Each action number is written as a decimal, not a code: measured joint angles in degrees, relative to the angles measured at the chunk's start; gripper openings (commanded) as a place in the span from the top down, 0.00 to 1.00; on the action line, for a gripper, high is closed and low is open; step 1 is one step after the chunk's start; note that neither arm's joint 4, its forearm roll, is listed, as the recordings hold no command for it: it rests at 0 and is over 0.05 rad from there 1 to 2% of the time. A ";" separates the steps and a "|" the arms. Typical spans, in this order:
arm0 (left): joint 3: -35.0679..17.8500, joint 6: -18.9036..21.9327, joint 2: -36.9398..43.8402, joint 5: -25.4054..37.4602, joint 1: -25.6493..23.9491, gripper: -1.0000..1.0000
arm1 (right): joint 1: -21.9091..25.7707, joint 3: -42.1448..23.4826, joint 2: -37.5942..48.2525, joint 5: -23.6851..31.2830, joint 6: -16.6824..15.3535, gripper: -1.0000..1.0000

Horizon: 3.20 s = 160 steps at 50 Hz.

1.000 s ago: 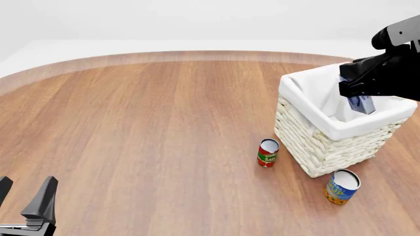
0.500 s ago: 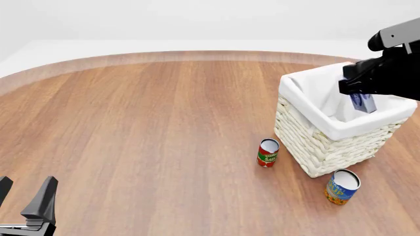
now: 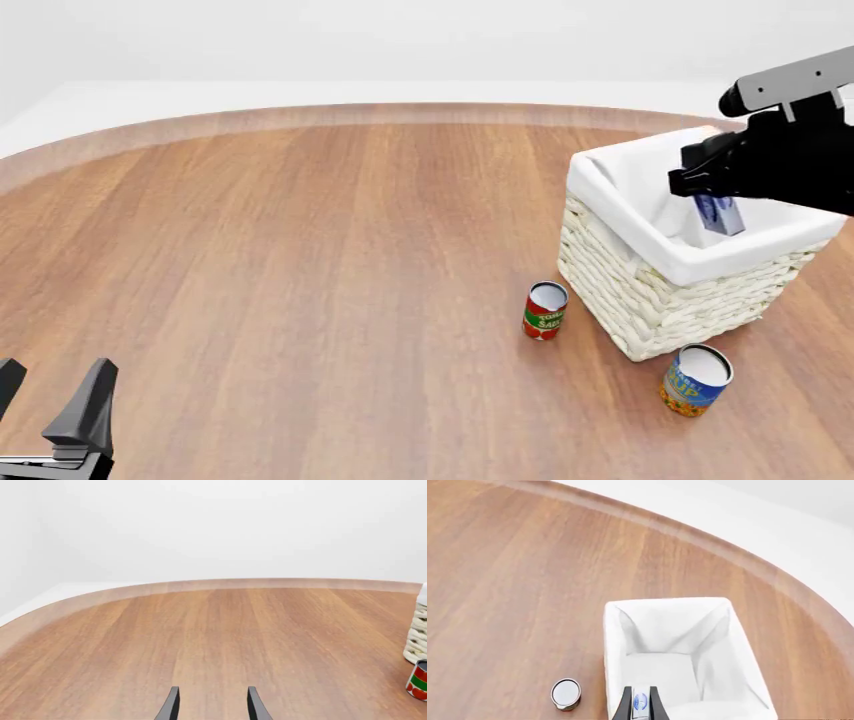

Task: Pick up the alphabet soup and the cream cheese box, and put them in the basket.

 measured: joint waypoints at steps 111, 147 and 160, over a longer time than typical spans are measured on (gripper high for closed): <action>0.00 0.00 0.00 0.00 0.00 0.00 | -7.07 -5.40 15.24 -7.25 -1.71 0.00; 0.00 0.00 0.00 0.00 0.00 0.00 | -4.46 -3.12 3.77 -1.72 0.17 0.00; 0.00 0.00 0.00 0.00 0.00 0.00 | -3.10 -2.50 -2.31 2.15 0.70 0.00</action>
